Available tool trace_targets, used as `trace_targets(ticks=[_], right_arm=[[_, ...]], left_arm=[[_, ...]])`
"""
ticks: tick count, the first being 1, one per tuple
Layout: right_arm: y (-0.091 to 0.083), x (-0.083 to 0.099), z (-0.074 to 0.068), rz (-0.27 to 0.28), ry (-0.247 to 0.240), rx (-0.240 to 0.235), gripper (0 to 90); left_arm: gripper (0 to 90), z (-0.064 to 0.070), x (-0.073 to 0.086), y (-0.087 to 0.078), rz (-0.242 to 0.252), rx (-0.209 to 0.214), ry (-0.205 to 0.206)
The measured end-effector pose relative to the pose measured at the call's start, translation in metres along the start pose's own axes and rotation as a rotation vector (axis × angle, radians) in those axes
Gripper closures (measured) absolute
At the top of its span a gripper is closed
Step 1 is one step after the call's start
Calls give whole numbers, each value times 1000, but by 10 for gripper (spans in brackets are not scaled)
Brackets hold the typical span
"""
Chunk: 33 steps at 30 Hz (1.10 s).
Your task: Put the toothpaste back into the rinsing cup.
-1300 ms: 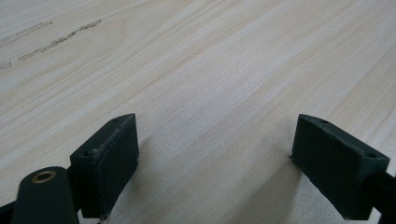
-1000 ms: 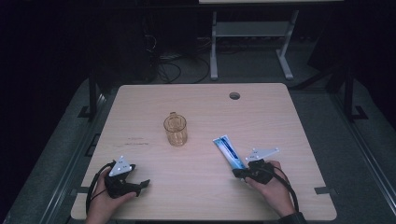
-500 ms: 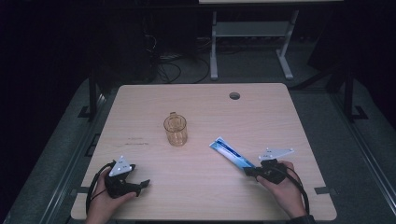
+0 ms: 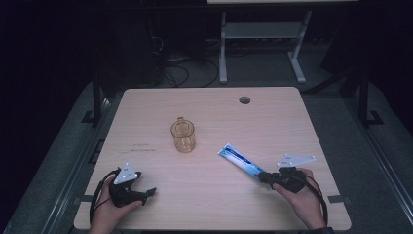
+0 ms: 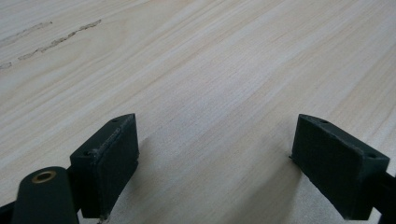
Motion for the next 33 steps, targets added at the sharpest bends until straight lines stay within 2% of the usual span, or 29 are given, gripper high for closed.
trace_targets(ticks=[3, 4, 8, 12, 14, 21, 33], right_arm=[[-2, -1, 1, 9, -6, 4, 759], [-3, -2, 2, 18, -8, 12, 684], [-4, -4, 6, 38, -11, 31, 535], [-3, -9, 9, 45, -20, 35, 417], [-3, -12, 11, 43, -21, 44, 386], [4, -23, 15, 30, -24, 44, 330], [20, -46, 16, -9, -49, 41, 318]], left_arm=[[141, 0, 0, 0, 0, 0, 0], [141, 0, 0, 0, 0, 0, 0], [140, 0, 0, 0, 1, -1, 0], [141, 0, 0, 0, 2, 0, -2], [140, 0, 0, 0, 2, 0, -2], [140, 0, 0, 0, 2, 0, -2], [140, 0, 0, 0, 0, 0, -1]])
Point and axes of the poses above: each handheld gripper's, and its own axes: y roughly forward along the jaws, x roughly out of its underside, z roughly to its right, the point moved 5 cm from there along y, roughly forward along the jaws, and after that the axes turned 3 degrees about y, right-handed, at the moved point
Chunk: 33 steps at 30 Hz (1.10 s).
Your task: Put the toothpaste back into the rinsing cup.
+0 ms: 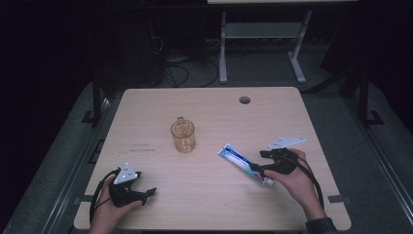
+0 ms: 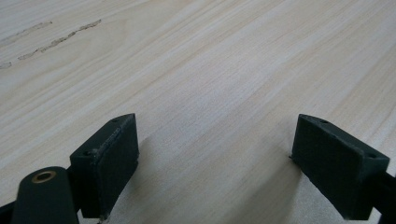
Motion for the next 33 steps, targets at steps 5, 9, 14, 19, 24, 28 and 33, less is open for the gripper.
trace_targets(ticks=[5, 9, 14, 19, 24, 28, 33], right_arm=[[8, -8, 0, -18, -6, -9, 310], [16, -13, 0, -37, -10, -16, 296], [25, -18, 1, -59, -19, -15, 293], [35, -23, 0, -79, -33, -16, 290], [48, -30, -3, -103, -45, -22, 287], [59, -34, -6, -127, -54, -23, 287], [72, -36, -6, -162, -63, -15, 287]], left_arm=[[141, 0, 0, 0, 0, 0, 0], [140, 0, 0, 0, 0, 0, 0], [140, 0, 0, 0, 0, 0, 0], [140, 0, 0, 0, 0, 0, 0], [140, 0, 0, 0, 0, 0, 0], [140, 0, 0, 0, -1, 0, 0], [140, 0, 0, 0, 0, 0, 0]])
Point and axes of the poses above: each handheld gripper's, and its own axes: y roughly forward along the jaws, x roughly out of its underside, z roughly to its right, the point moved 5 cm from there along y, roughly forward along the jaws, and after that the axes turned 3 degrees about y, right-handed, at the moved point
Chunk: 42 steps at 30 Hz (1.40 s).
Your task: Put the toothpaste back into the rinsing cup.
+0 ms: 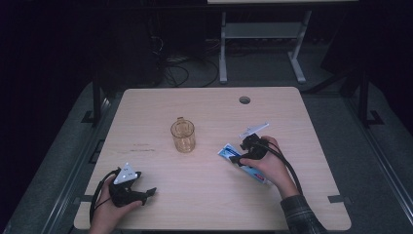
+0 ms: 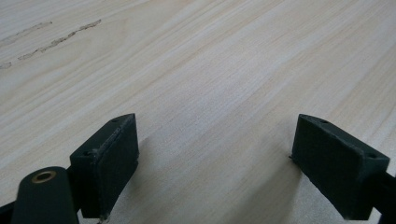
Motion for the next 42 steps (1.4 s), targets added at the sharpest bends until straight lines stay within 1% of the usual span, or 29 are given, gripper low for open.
trace_targets(ticks=[3, 4, 10, 11, 15, 18, 19, 23, 25, 31, 33, 42], right_arm=[[6, 0, 0, -27, -3, 7, 287], [8, 0, 1, -38, -7, 16, 287], [15, 1, 3, -63, -10, 32, 288], [19, 1, 4, -82, -18, 39, 298], [24, 1, 3, -100, -29, 37, 323], [29, 1, 2, -127, -51, 48, 338], [30, 0, 1, -128, -56, 49, 349], [30, -1, 0, -142, -74, 67, 399], [29, -1, 0, -148, -77, 67, 402], [30, -3, 0, -164, -70, 73, 423], [30, -3, -2, -168, -60, 71, 430], [30, -8, -3, -221, -43, 81, 507]], left_arm=[[140, 0, 0, 0, 0, 0, 0], [140, 0, 0, 0, 0, 0, 0], [140, 0, 0, 0, 0, 0, 0], [140, 0, 0, 0, 0, 0, 0], [140, 0, 0, 0, 0, 0, 0], [140, 0, 0, 0, 0, 0, 0], [140, 0, 0, 0, 0, 0, 0], [140, 0, 0, 0, 0, 0, 1], [140, 0, 0, 0, 0, 1, 1], [140, 0, 0, 0, 0, 1, 1], [140, 0, 0, 0, 0, 1, 1], [140, 0, 0, 0, 0, 1, 1]])
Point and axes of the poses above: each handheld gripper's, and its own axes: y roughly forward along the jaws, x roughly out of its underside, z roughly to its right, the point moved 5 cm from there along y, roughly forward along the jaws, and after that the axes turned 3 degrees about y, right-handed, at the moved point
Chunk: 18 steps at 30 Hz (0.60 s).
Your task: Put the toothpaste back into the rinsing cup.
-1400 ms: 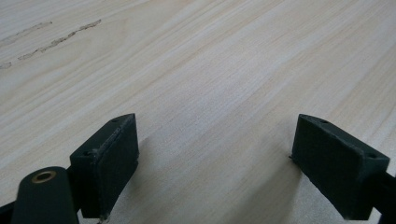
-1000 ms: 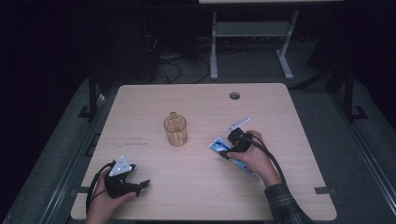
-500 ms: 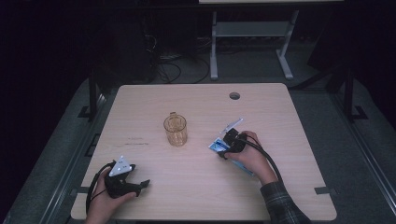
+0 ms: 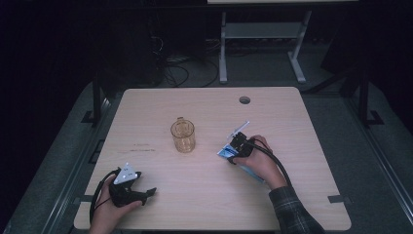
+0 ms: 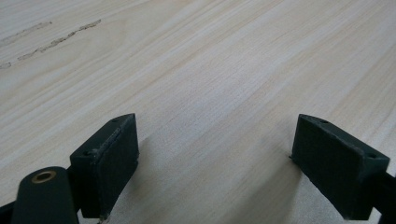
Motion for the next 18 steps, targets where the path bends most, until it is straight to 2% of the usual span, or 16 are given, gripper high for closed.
trace_targets(ticks=[8, 15, 18], right_arm=[[-2, 0, 1, -14, 16, -7, 599], [-7, 4, 5, 36, 40, -31, 707], [-8, 6, 7, 52, 56, -42, 716]], left_arm=[[140, 0, 0, 0, 0, 0, -1], [140, 0, 0, 0, 0, 0, 0], [140, 0, 0, 0, 0, 0, 0]])
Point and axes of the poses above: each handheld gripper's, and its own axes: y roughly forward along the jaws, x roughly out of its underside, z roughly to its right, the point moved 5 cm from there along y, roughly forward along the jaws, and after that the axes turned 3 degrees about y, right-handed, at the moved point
